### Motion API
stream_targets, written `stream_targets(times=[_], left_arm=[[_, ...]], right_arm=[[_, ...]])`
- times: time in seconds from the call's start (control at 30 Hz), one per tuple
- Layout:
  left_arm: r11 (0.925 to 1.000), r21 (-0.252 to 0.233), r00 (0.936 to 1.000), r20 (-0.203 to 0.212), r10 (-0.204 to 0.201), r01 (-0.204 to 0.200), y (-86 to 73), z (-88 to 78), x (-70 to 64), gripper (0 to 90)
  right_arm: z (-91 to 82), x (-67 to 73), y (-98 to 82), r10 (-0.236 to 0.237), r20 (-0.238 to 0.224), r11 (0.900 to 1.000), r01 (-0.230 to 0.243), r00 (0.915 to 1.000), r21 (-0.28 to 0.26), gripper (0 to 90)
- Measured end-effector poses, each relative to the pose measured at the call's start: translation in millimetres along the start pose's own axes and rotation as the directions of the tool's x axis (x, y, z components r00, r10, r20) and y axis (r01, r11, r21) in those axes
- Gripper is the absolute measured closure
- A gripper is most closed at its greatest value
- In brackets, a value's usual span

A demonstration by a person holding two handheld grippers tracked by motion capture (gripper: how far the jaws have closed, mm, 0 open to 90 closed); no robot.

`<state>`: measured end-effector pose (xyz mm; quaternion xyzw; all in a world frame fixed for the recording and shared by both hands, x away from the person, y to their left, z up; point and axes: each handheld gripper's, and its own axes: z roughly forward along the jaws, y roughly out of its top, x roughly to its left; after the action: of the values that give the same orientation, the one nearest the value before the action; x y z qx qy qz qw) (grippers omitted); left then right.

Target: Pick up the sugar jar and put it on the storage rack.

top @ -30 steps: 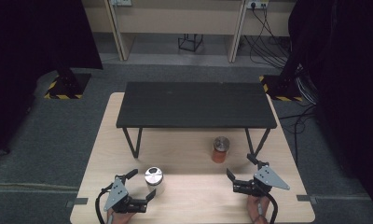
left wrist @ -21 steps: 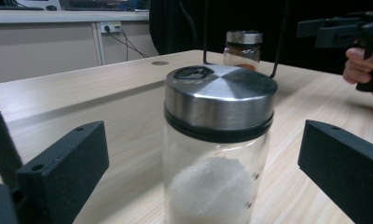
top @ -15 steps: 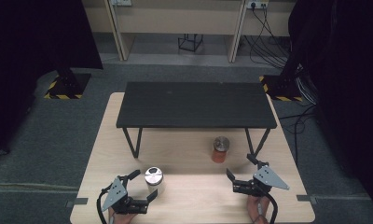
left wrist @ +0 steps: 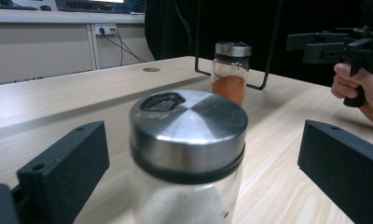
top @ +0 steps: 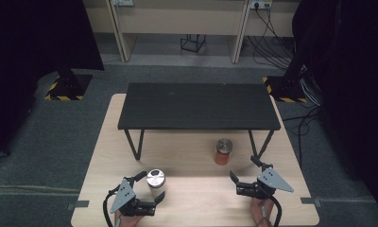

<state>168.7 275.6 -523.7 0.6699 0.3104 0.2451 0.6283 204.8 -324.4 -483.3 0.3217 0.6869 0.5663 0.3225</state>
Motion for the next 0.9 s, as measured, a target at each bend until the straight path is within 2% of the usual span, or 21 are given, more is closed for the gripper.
stream_targets(times=[0.07,0.2,0.5,0.6,0.7,0.9], left_arm=[[1.0000,0.003,1.0000,-0.005,0.008,-0.008,1.6,2.8,-2.4,1.3],[0.9999,0.010,0.9999,-0.011,-0.005,0.005,2.0,8.4,-4.7,1.4],[0.9997,0.023,0.9993,-0.037,-0.005,0.006,1.7,21.0,-9.9,2.6],[0.9990,0.045,0.9988,-0.049,0.000,0.002,3.7,25.0,-11.7,3.8],[0.9977,0.068,0.9980,-0.063,0.004,0.000,5.1,26.7,-13.8,5.6],[0.9967,0.079,0.9969,-0.078,-0.011,0.017,5.9,25.8,-12.6,8.9]], right_arm=[[-0.1,-0.1,0.1,-0.001,0.000,1.000,0.001,1.0000,0.001,2.6],[0.1,-0.6,0.0,0.003,0.000,1.000,-0.003,1.0000,0.001,2.6],[0.9,-0.7,0.5,-0.002,-0.005,1.000,0.002,1.0000,0.006,2.6],[1.0,-0.8,0.6,-0.001,-0.006,1.000,0.001,1.0000,0.008,2.6],[0.8,-1.1,0.6,-0.001,-0.007,1.000,0.001,1.0000,0.007,2.6],[1.4,-1.3,0.9,-0.003,-0.011,1.000,0.003,0.9999,0.011,2.6]])
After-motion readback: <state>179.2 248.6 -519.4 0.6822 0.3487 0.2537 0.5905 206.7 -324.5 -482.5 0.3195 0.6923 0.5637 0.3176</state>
